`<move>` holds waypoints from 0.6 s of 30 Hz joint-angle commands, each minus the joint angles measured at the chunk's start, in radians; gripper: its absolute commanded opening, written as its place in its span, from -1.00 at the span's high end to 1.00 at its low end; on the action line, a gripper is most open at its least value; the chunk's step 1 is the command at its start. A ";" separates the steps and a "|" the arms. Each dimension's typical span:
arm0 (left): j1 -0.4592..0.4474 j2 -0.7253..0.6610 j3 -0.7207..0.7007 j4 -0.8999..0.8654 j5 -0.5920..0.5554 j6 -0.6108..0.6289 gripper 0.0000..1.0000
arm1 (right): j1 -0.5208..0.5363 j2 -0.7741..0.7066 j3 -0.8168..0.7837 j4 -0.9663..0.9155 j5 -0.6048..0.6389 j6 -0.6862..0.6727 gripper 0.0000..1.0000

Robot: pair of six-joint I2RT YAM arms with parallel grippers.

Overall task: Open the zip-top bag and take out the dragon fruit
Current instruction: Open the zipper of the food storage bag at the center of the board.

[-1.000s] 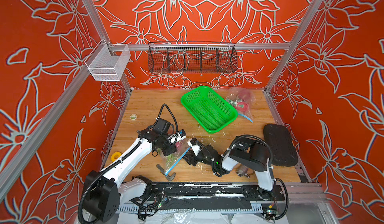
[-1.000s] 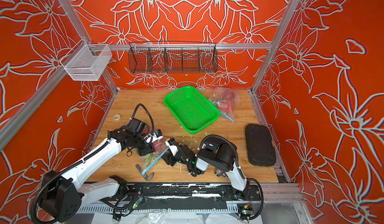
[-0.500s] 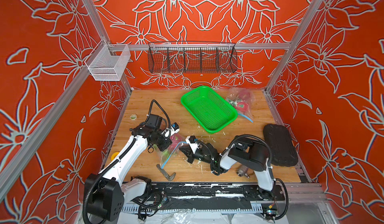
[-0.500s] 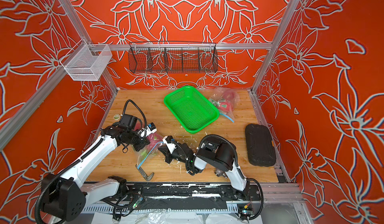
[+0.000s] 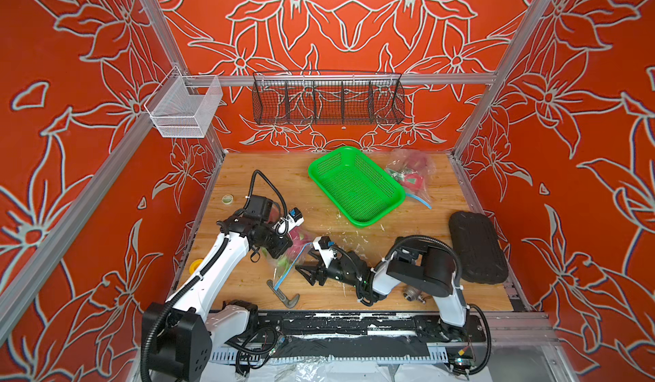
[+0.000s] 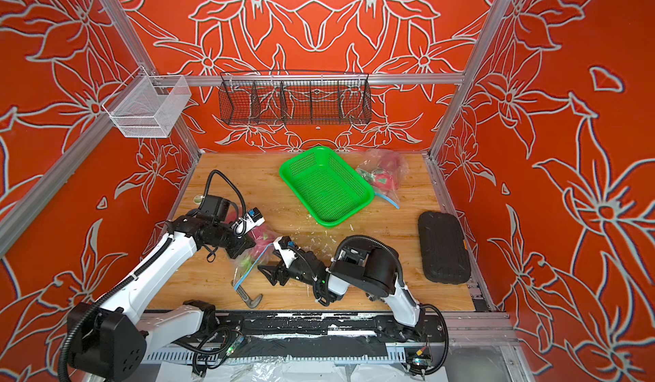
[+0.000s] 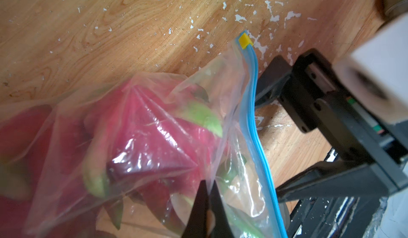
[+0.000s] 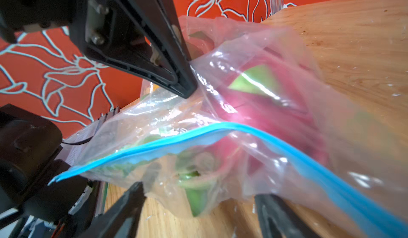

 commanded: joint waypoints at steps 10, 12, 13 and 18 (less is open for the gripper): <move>0.006 -0.008 -0.005 -0.027 0.015 -0.002 1.00 | 0.007 0.047 0.115 0.030 0.043 -0.048 1.00; 0.007 -0.009 0.000 -0.024 -0.002 0.001 1.00 | 0.007 0.046 0.104 0.032 0.056 -0.049 1.00; 0.010 -0.013 0.005 -0.024 -0.010 0.002 1.00 | 0.007 0.044 0.100 0.032 0.058 -0.050 1.00; 0.034 -0.045 0.043 -0.027 -0.044 0.020 1.00 | 0.009 0.044 0.065 0.032 0.058 -0.055 1.00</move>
